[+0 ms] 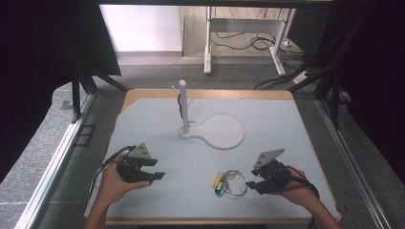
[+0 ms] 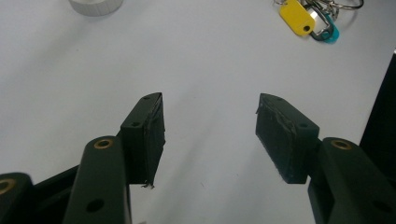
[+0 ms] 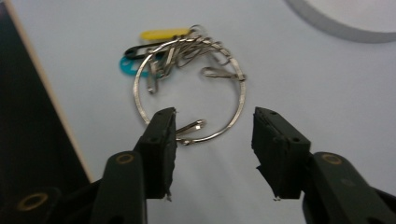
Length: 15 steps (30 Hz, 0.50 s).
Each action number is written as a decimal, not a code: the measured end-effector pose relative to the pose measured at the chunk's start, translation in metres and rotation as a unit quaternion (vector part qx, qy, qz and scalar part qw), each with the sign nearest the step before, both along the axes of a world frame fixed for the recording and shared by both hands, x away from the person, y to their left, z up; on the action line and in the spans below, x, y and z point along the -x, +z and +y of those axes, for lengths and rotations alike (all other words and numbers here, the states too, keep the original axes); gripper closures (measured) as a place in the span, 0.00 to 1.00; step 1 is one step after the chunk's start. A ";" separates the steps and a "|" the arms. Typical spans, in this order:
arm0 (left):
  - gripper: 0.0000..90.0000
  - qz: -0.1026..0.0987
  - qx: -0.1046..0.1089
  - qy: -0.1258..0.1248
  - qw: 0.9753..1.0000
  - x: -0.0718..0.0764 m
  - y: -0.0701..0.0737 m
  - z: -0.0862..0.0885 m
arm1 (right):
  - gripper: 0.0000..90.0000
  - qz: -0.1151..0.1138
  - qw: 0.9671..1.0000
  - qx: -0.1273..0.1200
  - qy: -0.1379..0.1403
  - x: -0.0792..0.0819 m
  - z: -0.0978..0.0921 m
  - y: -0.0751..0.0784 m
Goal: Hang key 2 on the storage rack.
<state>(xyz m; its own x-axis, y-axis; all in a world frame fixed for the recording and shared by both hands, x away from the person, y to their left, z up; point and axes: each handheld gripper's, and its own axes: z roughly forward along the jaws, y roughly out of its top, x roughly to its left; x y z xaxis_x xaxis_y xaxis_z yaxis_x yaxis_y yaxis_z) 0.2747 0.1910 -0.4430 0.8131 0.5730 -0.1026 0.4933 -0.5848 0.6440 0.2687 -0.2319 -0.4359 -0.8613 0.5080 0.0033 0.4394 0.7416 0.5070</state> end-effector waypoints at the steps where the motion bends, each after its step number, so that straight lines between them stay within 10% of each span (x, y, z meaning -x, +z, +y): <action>1: 0.47 0.000 0.000 0.000 1.000 0.000 0.000 0.000 | 0.58 0.000 1.000 0.000 0.000 0.000 0.000 0.000; 15: 0.48 0.011 0.006 0.021 1.000 0.005 -0.010 0.021 | 0.70 0.065 0.990 0.079 0.095 0.004 0.049 -0.020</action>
